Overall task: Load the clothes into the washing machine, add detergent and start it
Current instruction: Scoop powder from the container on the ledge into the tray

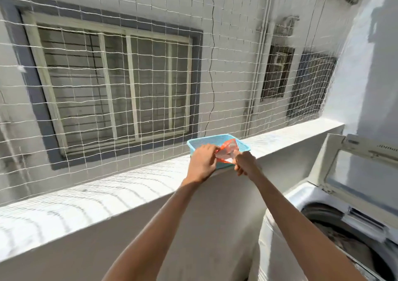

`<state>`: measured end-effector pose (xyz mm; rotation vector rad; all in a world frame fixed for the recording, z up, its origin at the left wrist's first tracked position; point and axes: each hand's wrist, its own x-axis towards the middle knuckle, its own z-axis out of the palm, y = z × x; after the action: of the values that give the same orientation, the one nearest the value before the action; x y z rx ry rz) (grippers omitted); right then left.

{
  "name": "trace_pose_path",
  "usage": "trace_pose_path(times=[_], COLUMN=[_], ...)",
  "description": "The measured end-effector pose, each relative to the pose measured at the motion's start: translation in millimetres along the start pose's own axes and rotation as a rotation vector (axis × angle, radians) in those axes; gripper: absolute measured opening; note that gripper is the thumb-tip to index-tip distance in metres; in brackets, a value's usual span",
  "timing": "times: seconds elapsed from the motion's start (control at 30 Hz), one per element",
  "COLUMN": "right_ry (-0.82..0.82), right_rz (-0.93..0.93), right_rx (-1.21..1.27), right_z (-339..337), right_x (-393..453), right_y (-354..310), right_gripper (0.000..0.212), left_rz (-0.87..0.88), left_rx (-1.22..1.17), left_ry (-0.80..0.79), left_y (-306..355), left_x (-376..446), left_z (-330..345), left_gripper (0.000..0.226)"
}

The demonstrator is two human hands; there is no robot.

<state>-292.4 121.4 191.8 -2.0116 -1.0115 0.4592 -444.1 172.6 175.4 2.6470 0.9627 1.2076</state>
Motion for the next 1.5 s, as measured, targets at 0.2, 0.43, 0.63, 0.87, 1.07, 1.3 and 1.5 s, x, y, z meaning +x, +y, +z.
trace_pose_path(times=[0.2, 0.43, 0.63, 0.87, 1.07, 1.3, 1.5], right_ry=[0.053, 0.401, 0.405, 0.393, 0.41, 0.363, 0.254], right_rz=[-0.055, -0.293, -0.223, 0.082, 0.313, 0.405, 0.328], right_rx=[-0.253, -0.208, -0.272, -0.357, -0.314, -0.486, -0.704], right_z=[-5.1, -55.1, -103.3, -166.0, -201.9, -237.3, -249.9], right_x=[-2.1, -24.1, -2.0, 21.9, 42.7, 104.4, 170.2], right_y=[-0.5, 48.4, 163.6, 314.0, 414.7, 507.3, 569.2], right_gripper=[0.06, 0.029, 0.022, 0.024, 0.016, 0.043, 0.083], left_rz=[0.086, 0.328, 0.292, 0.116, 0.167, 0.422, 0.678], left_rx=[0.017, -0.054, -0.107, -0.093, -0.128, -0.138, 0.004], left_ry=[0.125, 0.146, -0.131, -0.555, -0.688, -0.771, -0.821], left_y=[15.8, 75.8, 161.4, 236.8, 305.4, 324.9, 316.3], left_x=[-0.8, 20.1, 18.7, 0.8, -1.7, 36.7, 82.9], left_z=[8.2, 68.8, 172.9, 320.5, 400.5, 534.4, 627.9], left_gripper=[0.044, 0.037, 0.025, 0.045, 0.039, 0.033, 0.062])
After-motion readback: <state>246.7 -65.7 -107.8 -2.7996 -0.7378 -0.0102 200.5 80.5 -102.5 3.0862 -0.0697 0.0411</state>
